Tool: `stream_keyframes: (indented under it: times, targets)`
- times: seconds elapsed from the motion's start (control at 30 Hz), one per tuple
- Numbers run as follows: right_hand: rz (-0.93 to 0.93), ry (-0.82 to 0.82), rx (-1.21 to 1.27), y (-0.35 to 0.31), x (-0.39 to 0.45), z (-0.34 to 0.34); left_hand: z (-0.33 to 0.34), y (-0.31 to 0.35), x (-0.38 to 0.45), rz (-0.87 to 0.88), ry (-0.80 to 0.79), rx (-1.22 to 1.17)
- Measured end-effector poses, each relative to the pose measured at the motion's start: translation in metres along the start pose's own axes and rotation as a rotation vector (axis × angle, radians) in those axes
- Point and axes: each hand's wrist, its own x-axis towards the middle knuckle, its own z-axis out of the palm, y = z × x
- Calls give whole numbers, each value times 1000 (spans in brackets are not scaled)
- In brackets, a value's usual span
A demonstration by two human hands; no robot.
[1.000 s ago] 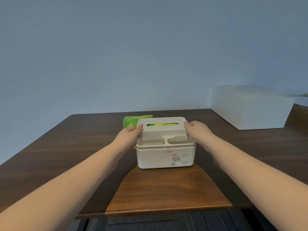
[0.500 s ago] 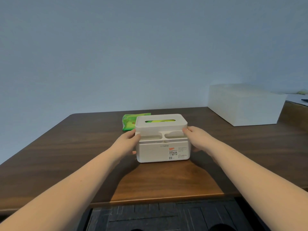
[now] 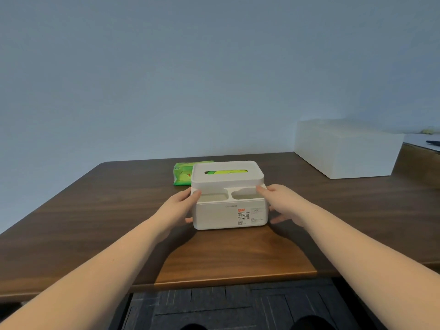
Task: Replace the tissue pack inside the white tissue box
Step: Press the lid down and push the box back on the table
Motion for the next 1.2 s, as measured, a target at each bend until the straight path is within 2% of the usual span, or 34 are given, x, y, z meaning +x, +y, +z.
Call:
stream_keyframes:
  times: [0.07,0.13,0.17,0.27,0.47,0.97,1.2]
  targets:
    - [-45,-75,43,12,0,-5,-11,-5,-5,5,-61,194]
    - [-129,-150,-9,22,-4,-11,-17,-10,-9,13,-48,428]
    - [-166,-166,-61,25,-7,-11,-17,-12,-8,20,-32,472]
    - [-225,-115,-175,27,-9,-7,-8,-11,-6,57,12,416]
    - [-271,-27,-178,22,3,-7,5,-9,9,75,71,388]
    - [-230,139,-70,56,77,-83,81,17,117,225,-38,369]
    - [-254,198,7,66,139,-119,113,28,184,243,-24,360]
